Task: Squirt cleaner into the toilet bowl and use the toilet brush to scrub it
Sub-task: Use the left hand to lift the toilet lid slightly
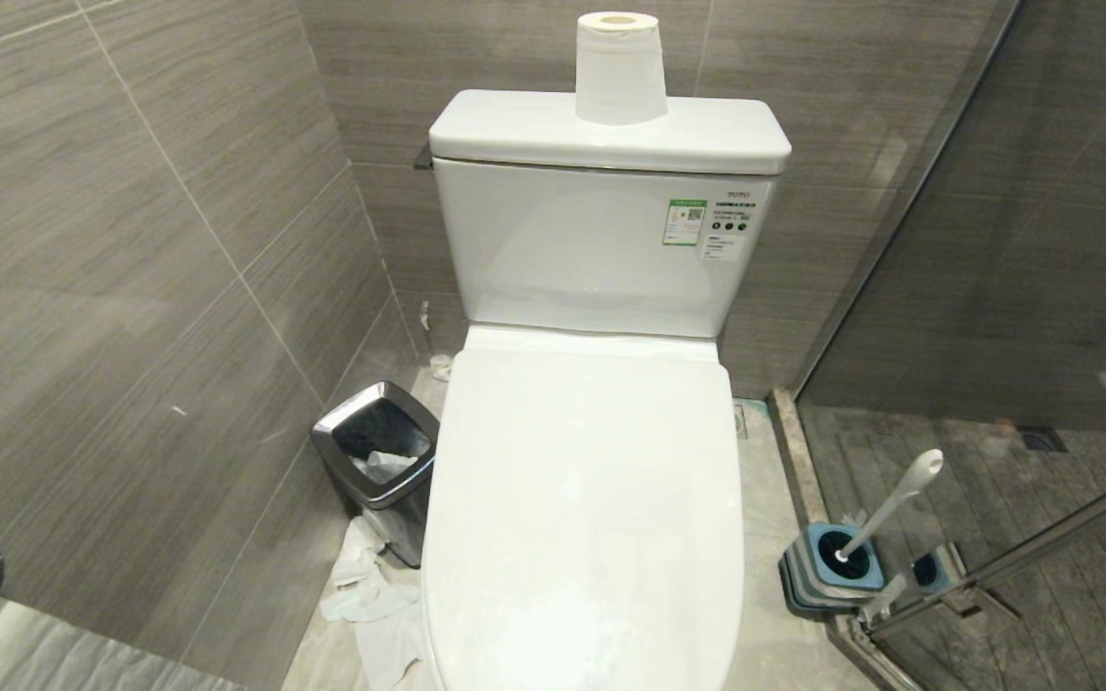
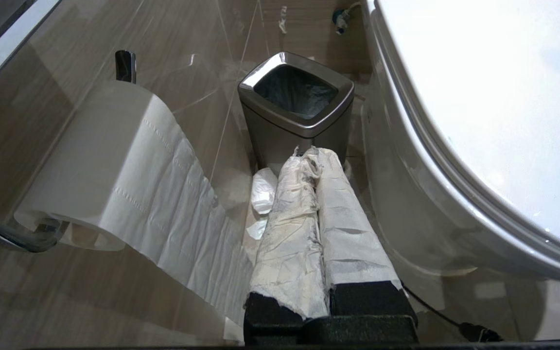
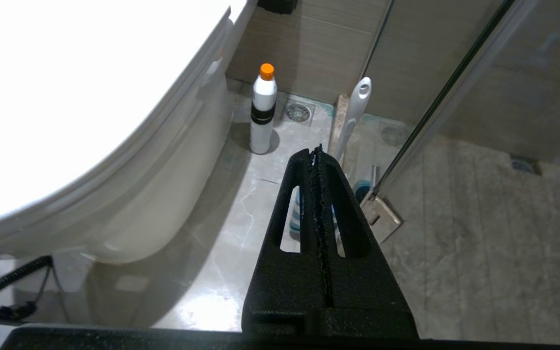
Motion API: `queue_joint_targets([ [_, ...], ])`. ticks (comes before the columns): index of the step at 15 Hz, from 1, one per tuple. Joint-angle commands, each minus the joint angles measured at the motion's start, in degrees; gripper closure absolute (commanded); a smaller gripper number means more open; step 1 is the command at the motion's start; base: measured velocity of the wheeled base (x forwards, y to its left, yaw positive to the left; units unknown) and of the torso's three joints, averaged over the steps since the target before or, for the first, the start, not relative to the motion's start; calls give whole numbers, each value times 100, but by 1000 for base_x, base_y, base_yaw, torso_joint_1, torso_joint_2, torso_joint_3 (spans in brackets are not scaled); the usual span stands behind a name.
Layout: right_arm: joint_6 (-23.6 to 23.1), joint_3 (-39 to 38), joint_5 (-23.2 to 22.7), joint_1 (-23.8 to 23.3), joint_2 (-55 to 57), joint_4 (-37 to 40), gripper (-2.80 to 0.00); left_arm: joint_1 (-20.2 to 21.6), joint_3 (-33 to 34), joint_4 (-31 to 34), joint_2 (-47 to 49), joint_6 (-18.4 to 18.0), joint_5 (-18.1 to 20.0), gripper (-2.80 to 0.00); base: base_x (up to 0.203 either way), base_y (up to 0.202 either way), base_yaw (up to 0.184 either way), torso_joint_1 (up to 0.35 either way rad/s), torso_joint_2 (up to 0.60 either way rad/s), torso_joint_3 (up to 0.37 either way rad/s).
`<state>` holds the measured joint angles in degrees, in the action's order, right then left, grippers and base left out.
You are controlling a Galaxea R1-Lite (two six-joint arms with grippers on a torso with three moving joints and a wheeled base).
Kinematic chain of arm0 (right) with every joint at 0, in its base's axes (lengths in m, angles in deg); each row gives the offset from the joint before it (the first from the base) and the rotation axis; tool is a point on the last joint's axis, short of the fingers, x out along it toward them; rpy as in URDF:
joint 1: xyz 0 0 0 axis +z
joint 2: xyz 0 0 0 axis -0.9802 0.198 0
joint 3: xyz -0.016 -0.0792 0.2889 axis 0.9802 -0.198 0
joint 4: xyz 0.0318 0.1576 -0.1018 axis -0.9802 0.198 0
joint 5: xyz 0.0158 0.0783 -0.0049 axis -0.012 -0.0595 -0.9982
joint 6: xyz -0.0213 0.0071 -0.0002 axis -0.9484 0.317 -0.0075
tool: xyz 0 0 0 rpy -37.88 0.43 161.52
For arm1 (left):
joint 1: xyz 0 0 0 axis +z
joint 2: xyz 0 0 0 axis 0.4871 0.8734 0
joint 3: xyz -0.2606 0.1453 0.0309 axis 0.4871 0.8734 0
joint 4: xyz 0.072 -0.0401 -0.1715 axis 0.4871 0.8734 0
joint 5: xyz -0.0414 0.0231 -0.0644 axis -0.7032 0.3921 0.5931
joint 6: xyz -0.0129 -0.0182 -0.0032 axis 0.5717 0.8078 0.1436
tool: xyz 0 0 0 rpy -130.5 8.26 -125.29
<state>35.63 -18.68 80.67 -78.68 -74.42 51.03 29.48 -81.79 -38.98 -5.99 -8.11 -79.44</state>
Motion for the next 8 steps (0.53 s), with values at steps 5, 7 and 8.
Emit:
queue_joint_targets([
  [5, 376, -70, 148, 1, -4, -7, 0, 2, 35, -13, -1, 514, -72, 0, 0, 0, 0, 0, 0, 0],
  [7, 376, -70, 146, 1, -4, -14, 0, 2, 26, -13, -1, 505, -72, 0, 0, 0, 0, 0, 0, 0],
  [8, 376, -70, 155, 1, -4, -14, 0, 2, 33, -13, -1, 505, -72, 0, 0, 0, 0, 0, 0, 0],
])
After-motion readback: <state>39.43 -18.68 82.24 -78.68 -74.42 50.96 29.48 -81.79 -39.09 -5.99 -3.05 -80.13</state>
